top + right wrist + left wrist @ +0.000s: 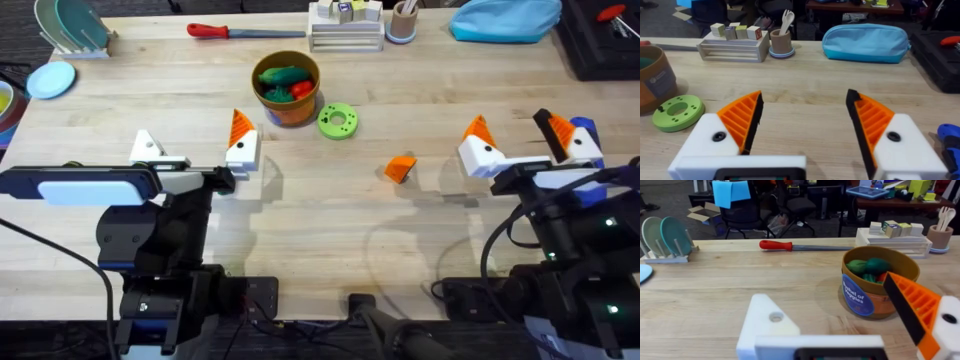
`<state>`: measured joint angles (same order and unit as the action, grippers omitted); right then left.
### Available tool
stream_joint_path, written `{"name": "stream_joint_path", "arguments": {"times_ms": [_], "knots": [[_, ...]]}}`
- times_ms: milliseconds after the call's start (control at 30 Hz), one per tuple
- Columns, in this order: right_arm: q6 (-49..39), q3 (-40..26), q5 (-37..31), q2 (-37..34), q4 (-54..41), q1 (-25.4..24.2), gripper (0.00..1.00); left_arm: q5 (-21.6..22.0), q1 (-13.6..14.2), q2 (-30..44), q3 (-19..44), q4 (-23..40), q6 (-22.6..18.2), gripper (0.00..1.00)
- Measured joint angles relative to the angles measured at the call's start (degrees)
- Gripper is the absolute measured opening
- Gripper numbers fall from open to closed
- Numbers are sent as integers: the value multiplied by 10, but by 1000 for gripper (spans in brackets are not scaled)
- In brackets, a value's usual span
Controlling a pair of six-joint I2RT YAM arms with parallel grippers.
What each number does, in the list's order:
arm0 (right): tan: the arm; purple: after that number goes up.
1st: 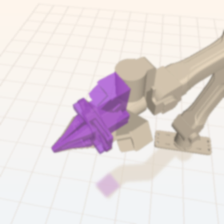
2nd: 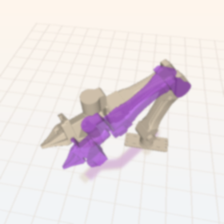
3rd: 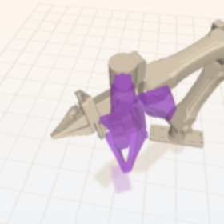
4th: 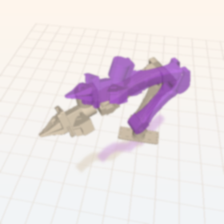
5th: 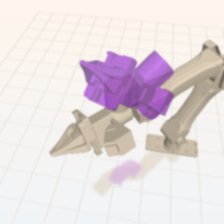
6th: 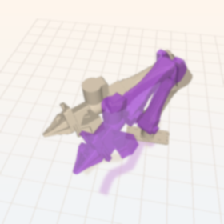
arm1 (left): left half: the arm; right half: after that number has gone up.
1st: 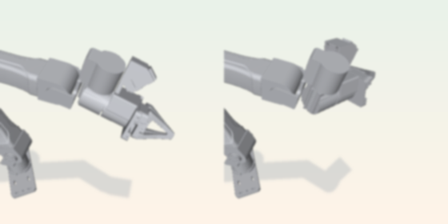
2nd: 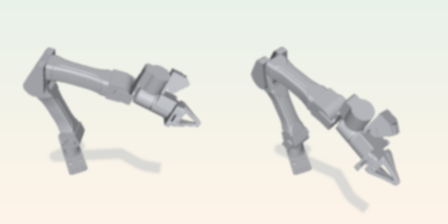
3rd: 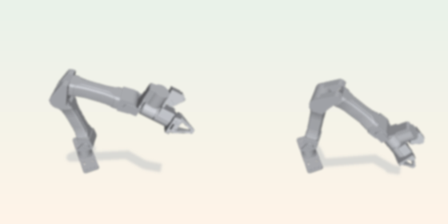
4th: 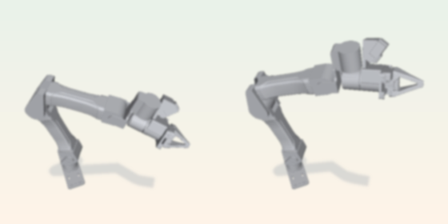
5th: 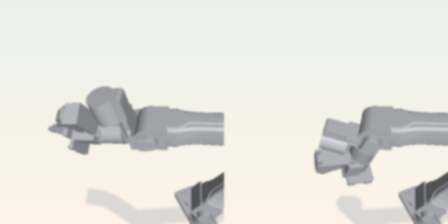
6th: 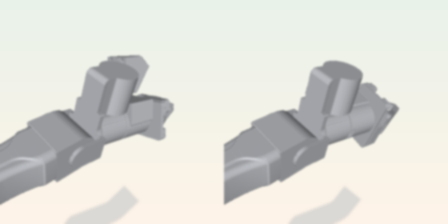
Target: Pick up the gripper from the table and insert it into the empty holder that is missing its gripper. Then pick up a screw, insert it into the mounting hole, and use the screwdriver to tighten it. Finally, clean up the table by picking up the vegetable and placing it into the bucket.
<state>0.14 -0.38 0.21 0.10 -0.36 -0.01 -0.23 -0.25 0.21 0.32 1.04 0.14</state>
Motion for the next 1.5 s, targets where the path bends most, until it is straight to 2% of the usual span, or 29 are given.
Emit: {"name": "stream_joint_path", "arguments": {"times_ms": [367,500,567,667,833,967,1067,1133,1233,1400,1500], "knots": [[0,0,0,0,2,0,991,-3,0,0,1,-13,6,991],[30,-8,-1,0,-15,0,991,-3,0,1,36,64,46,990],[43,-29,-5,-6,-52,0,991,-3,0,6,76,106,59,990],[55,-85,-20,-33,-106,0,991,-3,0,33,168,174,71,990],[55,-226,-36,-125,-181,0,991,-4,0,138,332,294,79,990],[55,-354,-38,-230,-273,0,991,-5,0,264,465,445,78,990],[55,-440,-38,-306,-352,0,991,-6,0,358,539,558,71,992],[55,-480,-38,-344,-389,0,991,-6,0,412,567,593,68,992],[55,-521,-38,-386,-408,0,991,-6,0,484,586,610,65,992],[55,-531,-39,-402,-410,0,991,-17,0,577,587,658,63,993],[55,-531,-39,-402,-410,0,991,-18,0,621,587,661,63,992]]}}
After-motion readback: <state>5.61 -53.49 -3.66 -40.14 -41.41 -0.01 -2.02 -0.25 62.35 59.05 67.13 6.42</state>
